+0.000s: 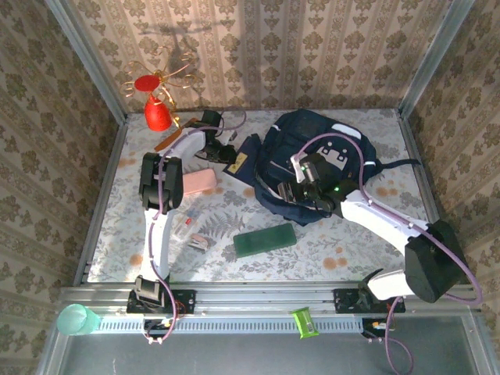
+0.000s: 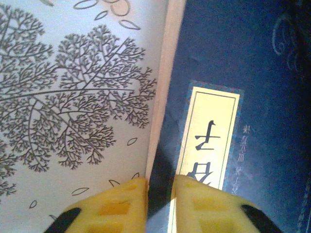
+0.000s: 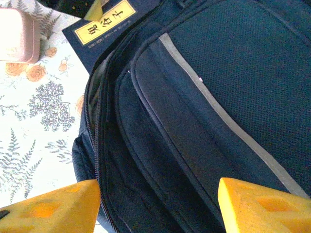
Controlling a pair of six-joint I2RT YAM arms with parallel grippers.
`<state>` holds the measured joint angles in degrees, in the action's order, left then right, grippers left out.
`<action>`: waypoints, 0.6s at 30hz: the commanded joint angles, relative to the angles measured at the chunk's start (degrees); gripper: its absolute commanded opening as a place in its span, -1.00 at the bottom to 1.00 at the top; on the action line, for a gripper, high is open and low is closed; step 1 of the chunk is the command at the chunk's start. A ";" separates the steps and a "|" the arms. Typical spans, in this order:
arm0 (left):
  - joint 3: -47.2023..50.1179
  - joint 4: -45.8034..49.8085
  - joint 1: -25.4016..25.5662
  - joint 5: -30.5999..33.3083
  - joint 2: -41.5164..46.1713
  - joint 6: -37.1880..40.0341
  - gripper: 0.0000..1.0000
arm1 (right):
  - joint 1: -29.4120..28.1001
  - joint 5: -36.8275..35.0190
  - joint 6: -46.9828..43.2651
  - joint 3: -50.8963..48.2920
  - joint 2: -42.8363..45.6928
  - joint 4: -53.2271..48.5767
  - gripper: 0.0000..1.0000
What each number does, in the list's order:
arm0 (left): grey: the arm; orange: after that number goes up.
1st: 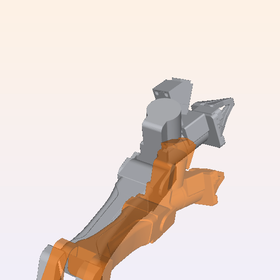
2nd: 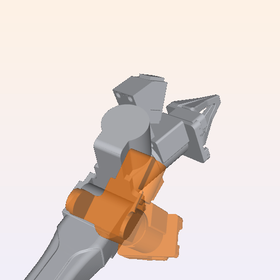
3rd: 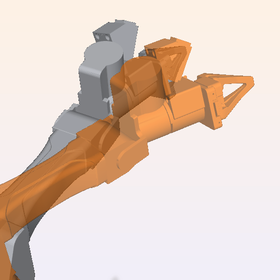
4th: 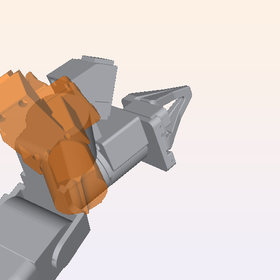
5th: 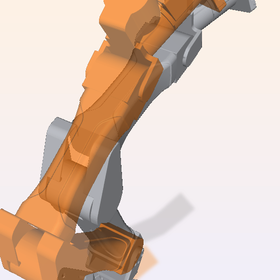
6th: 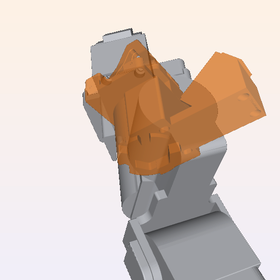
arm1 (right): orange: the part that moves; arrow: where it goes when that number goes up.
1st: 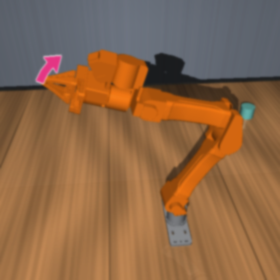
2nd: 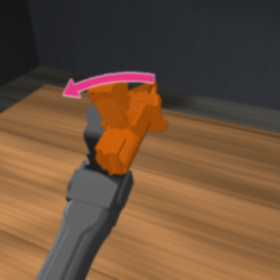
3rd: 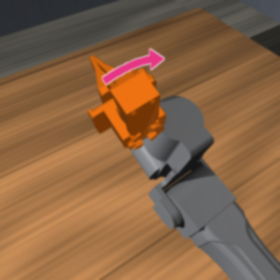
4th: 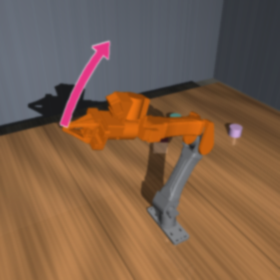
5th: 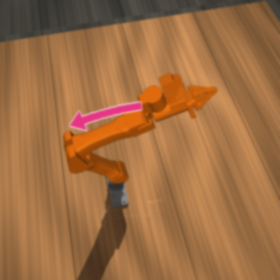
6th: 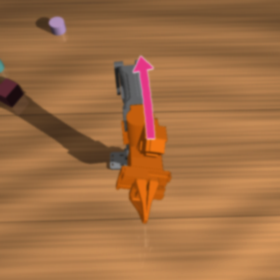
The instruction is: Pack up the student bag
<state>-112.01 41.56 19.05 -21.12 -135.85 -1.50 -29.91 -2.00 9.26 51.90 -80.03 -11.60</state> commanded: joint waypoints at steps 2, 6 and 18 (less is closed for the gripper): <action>1.97 1.99 1.19 -0.67 2.46 0.24 -0.85 | -0.41 0.77 0.94 -0.39 -1.95 0.69 0.33; 6.27 -0.05 0.93 -3.63 7.47 -0.91 -1.00 | -0.41 0.85 1.31 -0.83 -2.48 0.96 0.33; 33.03 -13.15 3.54 -4.84 25.16 -7.52 -1.00 | -0.41 1.16 1.64 -0.40 -2.81 1.70 0.33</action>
<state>-82.41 30.06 21.12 -25.61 -113.43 -7.35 -29.91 -1.61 9.69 51.53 -82.11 -10.50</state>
